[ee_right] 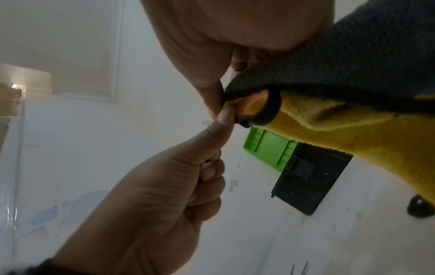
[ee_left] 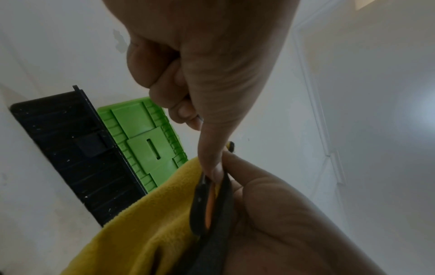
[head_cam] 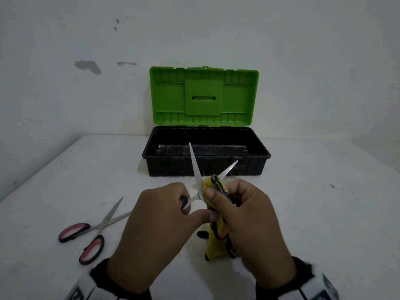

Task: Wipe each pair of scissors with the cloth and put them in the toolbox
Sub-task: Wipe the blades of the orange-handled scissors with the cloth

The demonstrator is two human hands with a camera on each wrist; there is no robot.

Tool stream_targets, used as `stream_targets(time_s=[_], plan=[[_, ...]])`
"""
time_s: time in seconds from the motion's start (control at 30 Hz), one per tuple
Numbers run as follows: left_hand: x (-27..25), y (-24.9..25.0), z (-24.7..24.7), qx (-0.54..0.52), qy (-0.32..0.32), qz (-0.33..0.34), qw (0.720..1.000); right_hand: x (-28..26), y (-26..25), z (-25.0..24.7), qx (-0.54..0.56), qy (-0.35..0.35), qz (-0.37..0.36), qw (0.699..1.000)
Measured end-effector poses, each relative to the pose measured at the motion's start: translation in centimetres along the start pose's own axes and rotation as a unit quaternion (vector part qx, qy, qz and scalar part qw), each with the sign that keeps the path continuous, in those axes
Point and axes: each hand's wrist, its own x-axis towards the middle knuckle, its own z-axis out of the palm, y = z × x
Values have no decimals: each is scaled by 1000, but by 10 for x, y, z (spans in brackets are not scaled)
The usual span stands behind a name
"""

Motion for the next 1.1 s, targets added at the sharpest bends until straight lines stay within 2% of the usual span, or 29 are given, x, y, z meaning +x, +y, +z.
stream_targets(time_s=[0.07,0.23,0.37,0.5,0.67,0.8,0.97,1.1], plan=[[-1,-1,0,1,-2,12,1000,0,-2,0,20,-7,17,1000],[0,-4,5,-15,10,32,999,10,3,-4,56,18,5,998],[3,-11,6,-34,10,34,999,5,0,0,17,4,-11,1000],[3,-13,9,-28,10,43,999,15,7,-9,56,53,-17,997],[2,-11,8,-51,-1,46,998,8,0,-8,13,16,-24,999],[1,-13,10,-72,9,63,995,18,6,-16,43,71,-32,996],[1,-11,6,-37,-10,62,997,7,-3,-10,44,17,-18,999],[2,-14,7,-37,1,73,997,18,3,-20,81,59,2,995]])
